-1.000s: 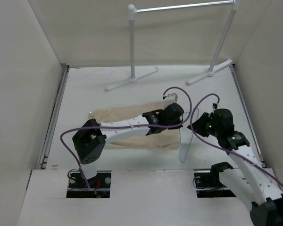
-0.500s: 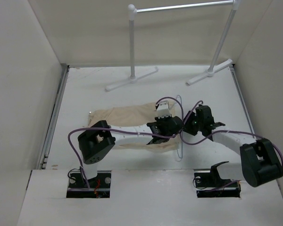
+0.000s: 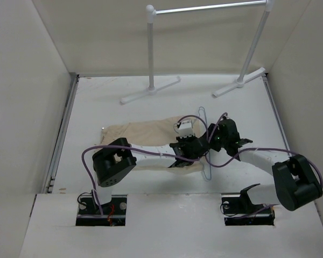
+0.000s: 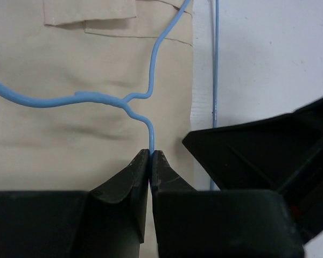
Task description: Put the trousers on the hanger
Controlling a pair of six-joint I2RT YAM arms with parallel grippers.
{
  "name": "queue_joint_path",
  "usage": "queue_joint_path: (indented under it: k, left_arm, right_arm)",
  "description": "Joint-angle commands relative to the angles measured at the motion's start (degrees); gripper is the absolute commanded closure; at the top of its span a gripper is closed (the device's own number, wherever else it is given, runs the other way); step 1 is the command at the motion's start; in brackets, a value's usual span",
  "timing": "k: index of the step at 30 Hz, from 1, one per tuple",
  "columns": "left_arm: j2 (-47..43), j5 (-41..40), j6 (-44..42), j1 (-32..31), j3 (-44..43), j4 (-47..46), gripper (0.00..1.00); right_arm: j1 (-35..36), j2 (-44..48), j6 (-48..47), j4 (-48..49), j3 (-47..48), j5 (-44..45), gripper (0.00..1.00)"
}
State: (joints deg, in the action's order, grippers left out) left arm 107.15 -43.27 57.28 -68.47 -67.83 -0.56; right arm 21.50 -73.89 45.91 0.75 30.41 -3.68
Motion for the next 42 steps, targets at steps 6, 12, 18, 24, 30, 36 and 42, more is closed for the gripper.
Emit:
queue_joint_path:
  k: [6, 12, 18, 24, 30, 36, 42]
  left_arm:
    - [-1.2, 0.8, 0.7, -1.1, 0.8, -1.6, 1.00]
    - [-3.3, -0.1, 0.7, -0.1, 2.3, 1.1, 1.00]
    - [-7.5, -2.4, 0.6, 1.1, 5.1, 5.4, 1.00]
    - [-12.4, -4.1, 0.7, 3.4, 9.7, 9.3, 1.00]
    - [-19.4, -4.3, 0.6, 6.3, 16.5, 15.6, 1.00]
    - [-23.2, -3.7, -0.9, 9.4, 18.8, 16.7, 1.00]
    - [-22.9, -4.7, -5.2, 10.2, 17.7, 17.4, 1.00]
  right_arm:
    - [1.4, -10.3, 1.9, 3.7, 1.0, -1.7, 0.45]
    - [-0.1, -4.6, 7.1, 9.3, -2.9, -10.9, 0.86]
    - [-7.6, 8.9, 7.4, 0.9, 0.4, -12.1, 0.92]
    - [-12.7, 14.2, 5.7, -7.2, 3.2, -10.5, 0.93]
    - [-15.1, 12.6, 5.2, -8.0, 3.2, -7.8, 0.93]
    - [-15.1, 9.3, 5.1, -6.8, 3.0, -6.4, 0.93]
    - [-15.1, 5.0, 4.7, -5.4, 2.1, -3.5, 0.93]
